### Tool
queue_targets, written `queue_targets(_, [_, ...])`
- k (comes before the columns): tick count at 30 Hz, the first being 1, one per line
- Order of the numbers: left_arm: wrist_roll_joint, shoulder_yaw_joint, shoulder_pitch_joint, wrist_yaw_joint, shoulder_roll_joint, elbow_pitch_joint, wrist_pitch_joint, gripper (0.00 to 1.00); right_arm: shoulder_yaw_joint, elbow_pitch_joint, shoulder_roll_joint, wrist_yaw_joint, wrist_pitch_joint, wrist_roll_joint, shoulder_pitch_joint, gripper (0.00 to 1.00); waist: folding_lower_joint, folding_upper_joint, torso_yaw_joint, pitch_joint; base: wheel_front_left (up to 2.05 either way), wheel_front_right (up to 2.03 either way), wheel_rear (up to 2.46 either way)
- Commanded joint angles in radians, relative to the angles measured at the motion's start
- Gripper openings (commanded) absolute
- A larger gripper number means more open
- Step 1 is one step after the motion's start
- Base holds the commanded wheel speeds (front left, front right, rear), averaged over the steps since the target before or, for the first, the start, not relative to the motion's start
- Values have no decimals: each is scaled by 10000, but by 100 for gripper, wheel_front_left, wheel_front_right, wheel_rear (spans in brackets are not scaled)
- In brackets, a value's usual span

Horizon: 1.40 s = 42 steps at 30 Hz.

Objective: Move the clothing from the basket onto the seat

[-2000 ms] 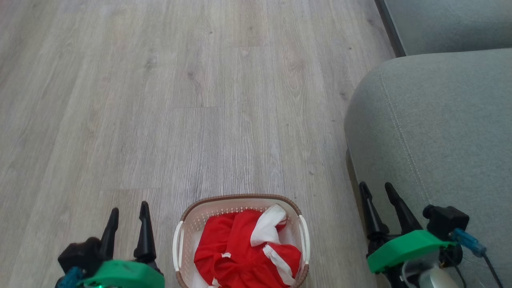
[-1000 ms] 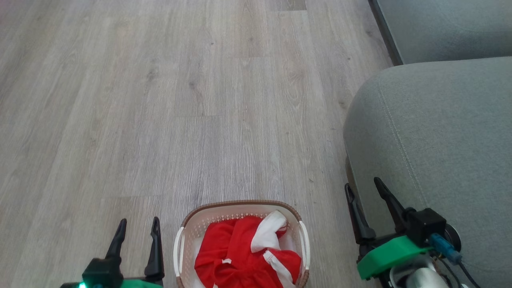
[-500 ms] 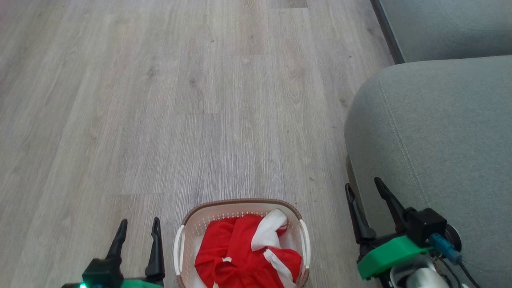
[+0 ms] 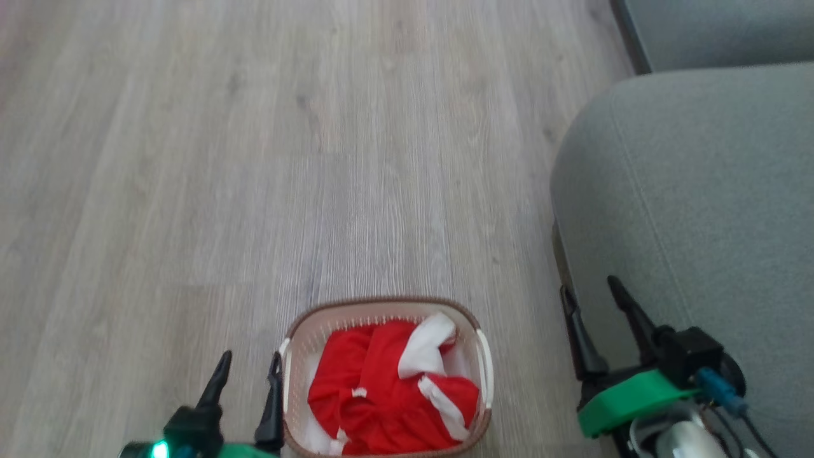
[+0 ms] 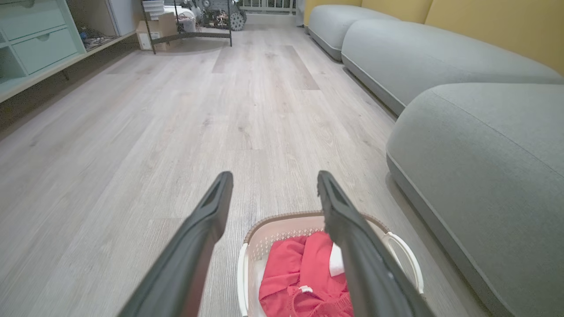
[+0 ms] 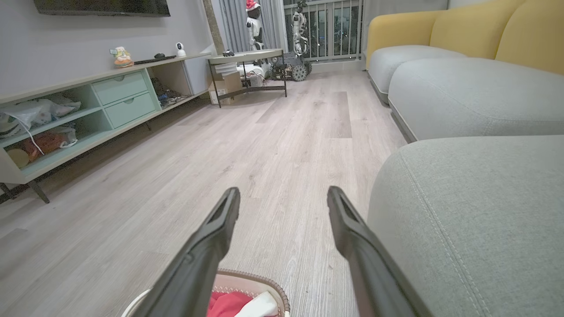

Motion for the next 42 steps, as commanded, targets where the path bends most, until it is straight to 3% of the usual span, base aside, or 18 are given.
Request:
queue_targets(1, [121,142,-858,-96,55,-93,-124,100,85,-469,-102,-2,-107,-109,-625,100,0,0,-44,599,0,0,0])
queue_targets(11, [418,-978,-3229,-513,55,1879,-124,100,-873,-1341,-102,-2,-107,-422,-1850,100,0,0,-215,3383,0,0,0])
queue_targets(22, [-349,-2794,-6366,-622,55,5084,-124,100,-1548,-2413,-102,-2,-107,-898,-3307,100,0,0,-371,6296,0,0,0])
queue_targets(33, [-1007,-5022,-8324,-1010,55,8023,74,100,-1621,-2846,-102,-2,-107,-966,-3738,100,0,0,-526,7727,0,0,0])
queue_targets(42, [-1785,-6393,-9061,-1404,55,8824,143,100,-1615,-2934,-102,-2,-107,-807,-3976,100,0,0,-671,8221,0,0,0])
